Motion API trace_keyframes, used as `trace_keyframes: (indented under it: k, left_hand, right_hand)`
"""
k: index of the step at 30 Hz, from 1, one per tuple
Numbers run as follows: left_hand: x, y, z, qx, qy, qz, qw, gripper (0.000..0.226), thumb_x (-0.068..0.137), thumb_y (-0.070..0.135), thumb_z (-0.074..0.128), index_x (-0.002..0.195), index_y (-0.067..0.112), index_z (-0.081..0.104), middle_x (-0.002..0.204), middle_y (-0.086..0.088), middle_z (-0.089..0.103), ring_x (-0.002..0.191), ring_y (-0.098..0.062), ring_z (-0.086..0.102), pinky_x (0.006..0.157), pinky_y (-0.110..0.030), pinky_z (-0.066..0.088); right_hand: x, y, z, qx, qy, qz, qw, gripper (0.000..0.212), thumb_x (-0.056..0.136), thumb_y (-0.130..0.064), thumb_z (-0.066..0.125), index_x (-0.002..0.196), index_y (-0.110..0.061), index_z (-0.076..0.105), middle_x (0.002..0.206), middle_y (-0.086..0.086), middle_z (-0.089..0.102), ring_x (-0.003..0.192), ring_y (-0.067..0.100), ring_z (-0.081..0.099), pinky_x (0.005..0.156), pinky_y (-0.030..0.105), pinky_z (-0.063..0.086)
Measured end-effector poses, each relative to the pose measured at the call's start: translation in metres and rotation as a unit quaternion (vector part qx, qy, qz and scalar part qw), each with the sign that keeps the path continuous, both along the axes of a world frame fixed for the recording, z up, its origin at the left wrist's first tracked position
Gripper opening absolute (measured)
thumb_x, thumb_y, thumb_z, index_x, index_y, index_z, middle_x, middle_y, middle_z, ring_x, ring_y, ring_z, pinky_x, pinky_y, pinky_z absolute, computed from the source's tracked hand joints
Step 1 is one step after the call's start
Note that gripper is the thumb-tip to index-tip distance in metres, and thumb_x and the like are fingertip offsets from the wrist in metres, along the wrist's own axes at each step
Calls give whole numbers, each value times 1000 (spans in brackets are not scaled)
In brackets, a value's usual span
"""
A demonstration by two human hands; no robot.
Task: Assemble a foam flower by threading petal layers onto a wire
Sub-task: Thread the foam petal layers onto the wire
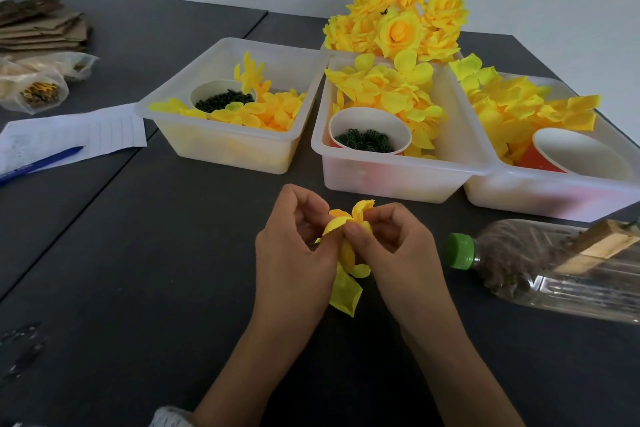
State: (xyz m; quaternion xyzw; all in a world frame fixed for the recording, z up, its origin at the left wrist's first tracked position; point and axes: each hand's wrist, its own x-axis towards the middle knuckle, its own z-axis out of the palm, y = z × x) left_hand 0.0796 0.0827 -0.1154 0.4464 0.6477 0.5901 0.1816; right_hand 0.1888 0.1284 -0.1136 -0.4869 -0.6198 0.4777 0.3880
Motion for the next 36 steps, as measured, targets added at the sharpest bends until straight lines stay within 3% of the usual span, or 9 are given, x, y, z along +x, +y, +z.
trace_keyframes:
  k: [6,12,15,19,24,27,31,34,36]
  left_hand:
    - [2,1,-7,-22,17,2,1000,34,78,7,74,80,30,50,72,12,61,75,4,63,54,-4,47]
    - [-2,3,-3,10,25,26,999,30,86,10,66,80,32,46,73,14,54,67,1,55,57,-10,46]
    - [-7,5,1,-3,-37,2,999,22,88,10,63,83,26,49,79,8,54,70,-2,52,59,-17,46]
    - [-36,8,6,13,-205,51,977,15,91,13,59,85,26,53,90,-5,57,82,-21,54,68,-36,49]
    - [-57,13,8,-35,-210,25,977,14,92,13,59,102,23,54,107,-10,63,103,-31,61,88,-53,52]
    - [-58,16,9,-53,-231,15,971,19,93,11,57,103,26,54,104,-7,63,101,-28,62,87,-51,52]
    - [-67,20,7,-82,-275,-2,958,22,94,10,55,110,25,52,100,-3,60,89,-20,61,70,-40,57]
    - [-72,22,4,-95,-282,1,955,23,96,12,52,115,24,50,104,-1,52,87,-17,56,48,-22,52]
    - [-74,23,1,-93,-277,9,956,23,96,15,52,117,25,48,104,0,50,85,-15,55,46,-20,50]
  right_hand:
    - [2,3,-2,19,-91,-12,996,11,78,-29,70,79,-25,60,74,0,67,71,15,67,60,27,60]
    - [6,10,1,52,-159,-30,985,15,78,-15,66,73,-25,55,70,-4,57,62,8,51,50,19,40]
    - [12,12,4,77,-162,-41,983,12,80,-12,62,74,-20,55,69,0,56,61,10,50,49,24,43]
    - [37,19,11,144,-158,-133,968,11,82,-9,58,74,-15,53,65,5,53,58,18,49,52,37,47]
    - [41,17,21,93,-52,-75,991,5,84,-16,59,81,-20,60,73,13,61,63,20,55,53,39,51]
    - [32,19,28,37,-7,-20,999,5,85,-15,62,85,-20,63,81,17,64,69,23,58,54,36,52]
    - [20,27,44,-17,50,38,998,19,84,-9,65,89,-27,66,92,11,73,88,34,68,75,49,59]
    - [-9,44,67,62,13,36,997,16,81,-17,69,84,-32,66,82,-2,73,79,19,69,56,23,59]
    - [-41,69,83,124,-10,13,992,12,80,-18,71,85,-26,63,89,-1,71,80,14,67,53,23,58]
